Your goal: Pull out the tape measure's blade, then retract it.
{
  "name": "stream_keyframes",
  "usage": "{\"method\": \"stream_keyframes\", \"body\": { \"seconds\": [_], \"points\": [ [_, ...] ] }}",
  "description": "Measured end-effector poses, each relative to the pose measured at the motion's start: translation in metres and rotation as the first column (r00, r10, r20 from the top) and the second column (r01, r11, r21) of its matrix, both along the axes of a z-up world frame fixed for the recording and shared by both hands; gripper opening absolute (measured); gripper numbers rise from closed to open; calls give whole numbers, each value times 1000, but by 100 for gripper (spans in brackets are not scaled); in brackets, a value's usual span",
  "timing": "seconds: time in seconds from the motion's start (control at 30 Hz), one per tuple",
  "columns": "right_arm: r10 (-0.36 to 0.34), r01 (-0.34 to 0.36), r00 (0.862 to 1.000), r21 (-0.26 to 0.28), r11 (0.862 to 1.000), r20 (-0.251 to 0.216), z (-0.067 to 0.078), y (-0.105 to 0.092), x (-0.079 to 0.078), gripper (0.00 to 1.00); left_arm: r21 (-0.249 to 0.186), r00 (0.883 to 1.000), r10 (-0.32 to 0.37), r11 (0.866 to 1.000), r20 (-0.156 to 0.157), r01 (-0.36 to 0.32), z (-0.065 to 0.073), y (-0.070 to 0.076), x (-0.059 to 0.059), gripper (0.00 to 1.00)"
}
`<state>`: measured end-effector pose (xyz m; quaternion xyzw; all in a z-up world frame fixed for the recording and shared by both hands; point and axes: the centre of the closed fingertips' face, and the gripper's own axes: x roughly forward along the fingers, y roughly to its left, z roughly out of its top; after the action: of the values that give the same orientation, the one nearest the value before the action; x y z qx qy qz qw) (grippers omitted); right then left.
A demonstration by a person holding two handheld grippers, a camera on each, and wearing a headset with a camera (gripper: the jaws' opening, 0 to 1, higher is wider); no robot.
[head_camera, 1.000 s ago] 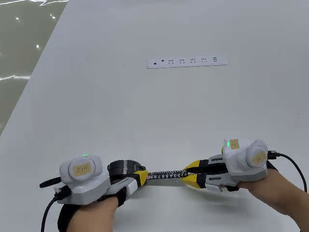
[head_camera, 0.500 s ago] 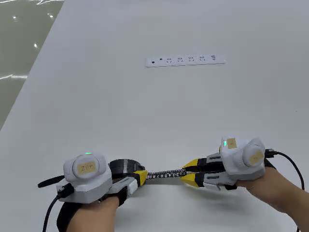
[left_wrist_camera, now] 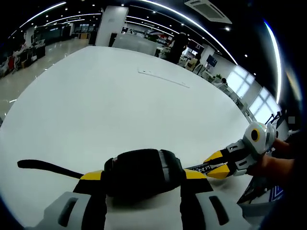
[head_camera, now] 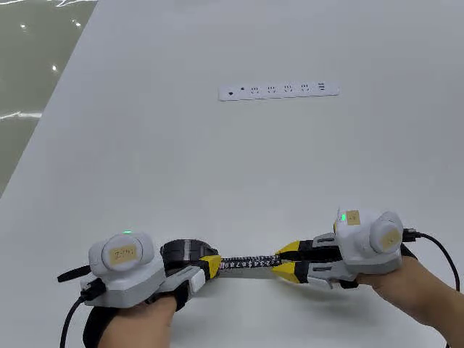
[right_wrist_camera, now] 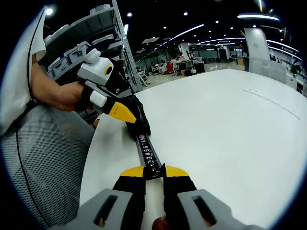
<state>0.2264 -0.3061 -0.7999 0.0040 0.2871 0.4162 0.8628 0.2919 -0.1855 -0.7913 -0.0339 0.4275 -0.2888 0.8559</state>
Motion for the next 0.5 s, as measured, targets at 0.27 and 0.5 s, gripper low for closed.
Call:
{"method": "stream_keyframes", "body": {
  "seconds": [0.27, 0.5],
  "points": [
    [4, -4, 1000, -2, 1000, -7, 0, 1, -1, 11, 15, 999, 6, 1000, 41, -7, 0, -1, 0, 60],
    [-3, 3, 1000, 3, 1000, -3, 2, 1, -2, 11, 40, 998, 13, 999, 56, -16, -1, -1, 0, 62]
  ]
}}
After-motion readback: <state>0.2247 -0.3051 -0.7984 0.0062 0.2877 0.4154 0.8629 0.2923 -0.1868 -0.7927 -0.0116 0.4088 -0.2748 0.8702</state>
